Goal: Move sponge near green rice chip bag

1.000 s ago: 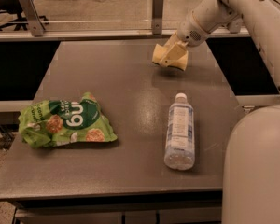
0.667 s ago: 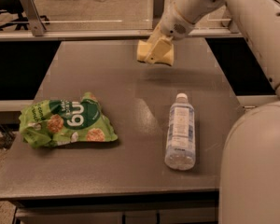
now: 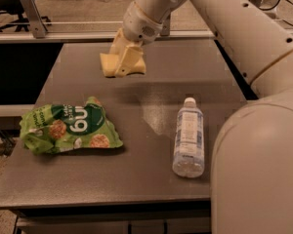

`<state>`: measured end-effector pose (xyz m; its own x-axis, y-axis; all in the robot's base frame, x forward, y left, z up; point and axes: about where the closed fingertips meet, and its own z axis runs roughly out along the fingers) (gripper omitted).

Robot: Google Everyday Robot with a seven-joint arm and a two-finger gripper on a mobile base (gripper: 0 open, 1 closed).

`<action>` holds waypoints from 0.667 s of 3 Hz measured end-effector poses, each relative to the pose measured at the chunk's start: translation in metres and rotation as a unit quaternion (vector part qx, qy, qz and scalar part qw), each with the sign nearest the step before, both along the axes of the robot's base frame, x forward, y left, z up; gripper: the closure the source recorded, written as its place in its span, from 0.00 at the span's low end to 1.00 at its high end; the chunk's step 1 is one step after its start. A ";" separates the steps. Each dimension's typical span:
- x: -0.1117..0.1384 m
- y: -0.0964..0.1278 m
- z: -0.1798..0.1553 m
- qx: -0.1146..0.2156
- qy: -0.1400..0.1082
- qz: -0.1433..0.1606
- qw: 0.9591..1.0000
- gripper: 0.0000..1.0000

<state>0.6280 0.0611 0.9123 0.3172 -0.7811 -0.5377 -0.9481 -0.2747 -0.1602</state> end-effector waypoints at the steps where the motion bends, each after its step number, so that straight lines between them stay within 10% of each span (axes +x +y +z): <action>1: -0.018 0.027 -0.003 0.030 0.024 0.061 0.997 0.59; 2: -0.022 0.039 -0.026 0.030 0.046 0.083 0.995 0.36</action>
Offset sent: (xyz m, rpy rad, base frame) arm -0.0339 0.0423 -0.0562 0.0333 0.1631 0.2309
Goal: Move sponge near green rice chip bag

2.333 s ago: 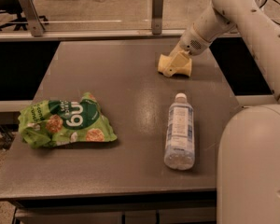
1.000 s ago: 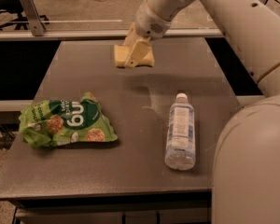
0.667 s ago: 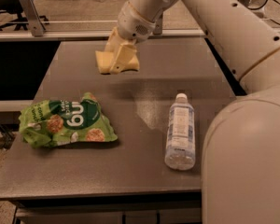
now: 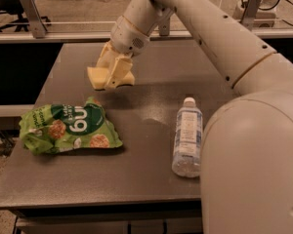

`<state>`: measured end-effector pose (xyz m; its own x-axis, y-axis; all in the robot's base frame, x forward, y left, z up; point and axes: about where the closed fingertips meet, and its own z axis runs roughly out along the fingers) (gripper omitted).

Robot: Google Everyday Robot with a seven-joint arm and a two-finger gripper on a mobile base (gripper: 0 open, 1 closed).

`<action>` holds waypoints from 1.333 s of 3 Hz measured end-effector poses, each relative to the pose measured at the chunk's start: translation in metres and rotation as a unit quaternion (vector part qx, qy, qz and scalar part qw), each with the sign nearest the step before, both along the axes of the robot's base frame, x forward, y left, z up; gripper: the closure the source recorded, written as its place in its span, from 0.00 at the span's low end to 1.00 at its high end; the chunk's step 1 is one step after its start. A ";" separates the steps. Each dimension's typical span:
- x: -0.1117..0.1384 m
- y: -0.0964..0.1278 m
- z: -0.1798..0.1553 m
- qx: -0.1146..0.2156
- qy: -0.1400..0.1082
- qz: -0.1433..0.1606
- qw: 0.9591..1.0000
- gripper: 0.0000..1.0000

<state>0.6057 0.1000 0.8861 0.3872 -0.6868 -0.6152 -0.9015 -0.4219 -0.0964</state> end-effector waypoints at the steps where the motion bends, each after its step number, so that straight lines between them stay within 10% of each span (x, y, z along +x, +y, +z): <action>1: 0.001 0.005 -0.017 -0.007 0.016 0.015 1.000 0.13; 3: 0.002 0.003 -0.010 -0.008 -0.002 0.000 1.000 0.00; 4: -0.008 -0.045 0.005 -0.046 -0.030 -0.069 0.996 0.00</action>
Offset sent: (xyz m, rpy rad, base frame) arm 0.0006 0.0049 -0.0157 -0.0123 0.0283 0.0269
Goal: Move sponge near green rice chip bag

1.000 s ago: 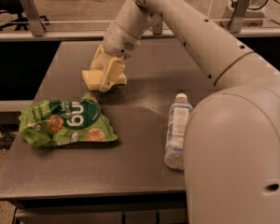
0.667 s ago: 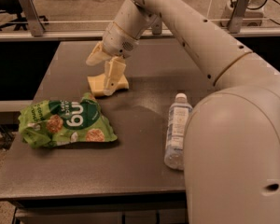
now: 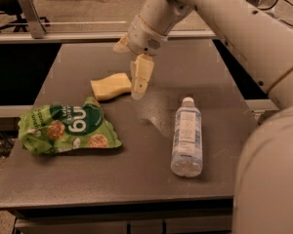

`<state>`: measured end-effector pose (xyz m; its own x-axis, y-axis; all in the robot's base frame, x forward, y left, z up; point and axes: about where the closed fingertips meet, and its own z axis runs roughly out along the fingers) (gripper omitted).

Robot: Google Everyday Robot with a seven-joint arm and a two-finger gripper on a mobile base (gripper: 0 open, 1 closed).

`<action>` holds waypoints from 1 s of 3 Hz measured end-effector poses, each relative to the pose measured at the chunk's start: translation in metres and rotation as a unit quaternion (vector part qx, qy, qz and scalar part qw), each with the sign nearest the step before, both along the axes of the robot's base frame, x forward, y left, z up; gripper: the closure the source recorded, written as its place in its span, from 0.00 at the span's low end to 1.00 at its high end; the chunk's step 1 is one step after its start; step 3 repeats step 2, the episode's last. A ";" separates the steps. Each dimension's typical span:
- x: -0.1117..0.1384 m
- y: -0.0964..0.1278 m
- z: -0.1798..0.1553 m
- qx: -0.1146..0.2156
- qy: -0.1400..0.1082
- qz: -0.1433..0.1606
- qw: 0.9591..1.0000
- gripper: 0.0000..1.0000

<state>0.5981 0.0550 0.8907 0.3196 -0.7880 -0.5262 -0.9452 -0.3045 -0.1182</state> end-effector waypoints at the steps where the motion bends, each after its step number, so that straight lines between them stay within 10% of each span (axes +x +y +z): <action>1: -0.042 -0.070 0.017 -0.049 -0.033 -0.088 0.994 0.00; 3: -0.041 -0.068 0.017 -0.048 -0.033 -0.087 0.995 0.00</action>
Offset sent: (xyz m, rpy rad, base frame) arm -0.0263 -0.0546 0.0162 -0.0697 -0.0604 -0.1489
